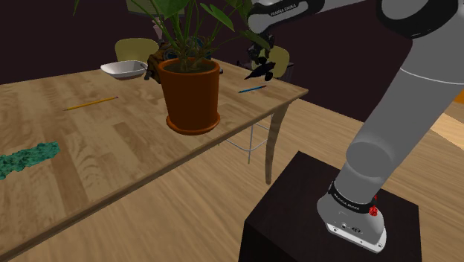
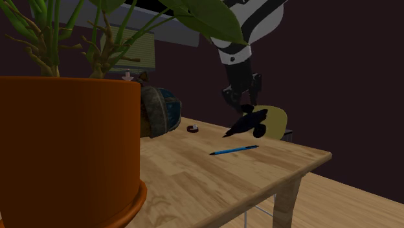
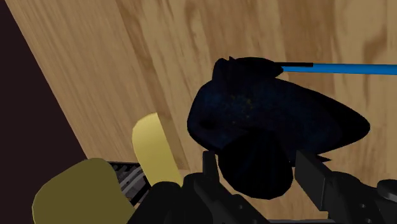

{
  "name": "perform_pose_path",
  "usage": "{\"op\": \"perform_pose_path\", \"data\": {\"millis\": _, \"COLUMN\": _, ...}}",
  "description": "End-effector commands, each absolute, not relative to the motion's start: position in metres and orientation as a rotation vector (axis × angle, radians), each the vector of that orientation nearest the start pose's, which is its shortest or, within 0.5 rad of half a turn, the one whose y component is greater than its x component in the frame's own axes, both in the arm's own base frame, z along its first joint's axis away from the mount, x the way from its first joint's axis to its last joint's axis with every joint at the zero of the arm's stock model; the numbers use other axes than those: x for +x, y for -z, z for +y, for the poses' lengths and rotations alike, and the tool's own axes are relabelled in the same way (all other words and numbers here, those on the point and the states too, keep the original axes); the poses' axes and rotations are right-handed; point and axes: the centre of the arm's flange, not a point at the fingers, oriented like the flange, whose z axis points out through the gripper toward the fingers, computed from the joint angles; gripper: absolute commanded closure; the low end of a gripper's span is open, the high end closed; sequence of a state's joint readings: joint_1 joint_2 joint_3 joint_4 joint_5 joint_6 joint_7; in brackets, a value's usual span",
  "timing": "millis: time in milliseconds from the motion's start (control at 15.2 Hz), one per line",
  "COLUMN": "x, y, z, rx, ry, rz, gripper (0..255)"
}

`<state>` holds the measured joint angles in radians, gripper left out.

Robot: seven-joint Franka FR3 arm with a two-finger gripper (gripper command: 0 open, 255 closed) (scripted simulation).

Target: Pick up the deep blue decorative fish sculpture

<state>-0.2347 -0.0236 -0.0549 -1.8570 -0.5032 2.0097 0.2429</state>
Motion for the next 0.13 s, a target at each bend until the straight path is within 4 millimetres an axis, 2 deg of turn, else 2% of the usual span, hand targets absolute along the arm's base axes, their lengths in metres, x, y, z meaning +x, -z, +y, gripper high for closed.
{"op": "perform_pose_path", "data": {"millis": 0, "x": 0.5421, "y": -0.5549, "z": -0.1919, "rx": -3.547, "ry": 0.298, "rz": 0.637, "gripper": 255}}
{"op": "perform_pose_path", "data": {"millis": 66, "x": 0.5422, "y": -0.5549, "z": -0.1919, "rx": -3.547, "ry": 0.298, "rz": 0.637, "gripper": 255}}
